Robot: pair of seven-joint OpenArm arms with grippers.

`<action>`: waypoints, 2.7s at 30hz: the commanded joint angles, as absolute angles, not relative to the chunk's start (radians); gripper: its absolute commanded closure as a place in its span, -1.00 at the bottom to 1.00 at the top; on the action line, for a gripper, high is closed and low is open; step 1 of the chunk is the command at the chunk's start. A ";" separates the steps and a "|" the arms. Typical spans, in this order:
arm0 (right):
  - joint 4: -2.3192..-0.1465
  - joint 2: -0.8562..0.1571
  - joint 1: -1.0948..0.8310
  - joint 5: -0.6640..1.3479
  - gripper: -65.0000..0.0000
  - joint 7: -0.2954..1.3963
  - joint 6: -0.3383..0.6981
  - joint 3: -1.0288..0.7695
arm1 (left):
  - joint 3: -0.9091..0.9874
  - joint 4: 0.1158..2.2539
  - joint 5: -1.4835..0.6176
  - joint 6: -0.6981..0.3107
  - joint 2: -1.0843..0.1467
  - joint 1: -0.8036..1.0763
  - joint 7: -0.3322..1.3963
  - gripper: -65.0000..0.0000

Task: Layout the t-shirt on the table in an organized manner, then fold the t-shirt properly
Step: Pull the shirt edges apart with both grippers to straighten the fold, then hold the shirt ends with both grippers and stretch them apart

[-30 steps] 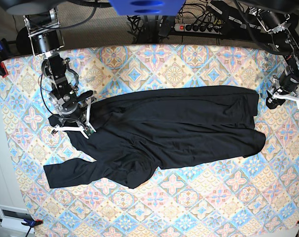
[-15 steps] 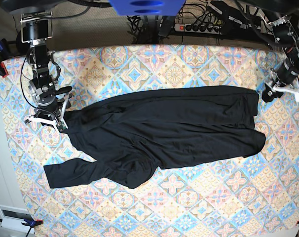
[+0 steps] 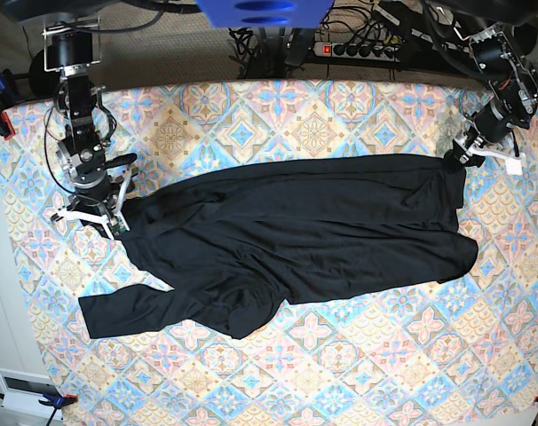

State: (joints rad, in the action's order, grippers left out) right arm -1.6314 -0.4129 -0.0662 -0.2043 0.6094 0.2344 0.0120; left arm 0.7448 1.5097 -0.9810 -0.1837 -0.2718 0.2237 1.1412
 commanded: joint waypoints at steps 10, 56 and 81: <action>-1.664 -0.429 -0.050 -0.213 0.61 0.593 0.222 0.004 | 0.751 1.521 -0.840 -0.188 -0.174 0.154 1.132 0.08; -1.535 -0.397 -0.108 0.820 0.31 0.832 0.225 -0.415 | 0.759 1.331 -0.906 -0.196 -0.323 0.047 1.040 1.00; -1.308 -0.323 -0.035 0.960 0.30 0.840 0.225 -0.406 | 0.757 1.331 -0.906 -0.196 -0.318 0.053 1.041 1.00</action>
State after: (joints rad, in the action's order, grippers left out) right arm -1.2942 -0.2989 -0.0425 0.9512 0.8520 0.2192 -0.3973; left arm 0.7551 1.3125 -0.8894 -0.1875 -0.2996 0.0608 1.0481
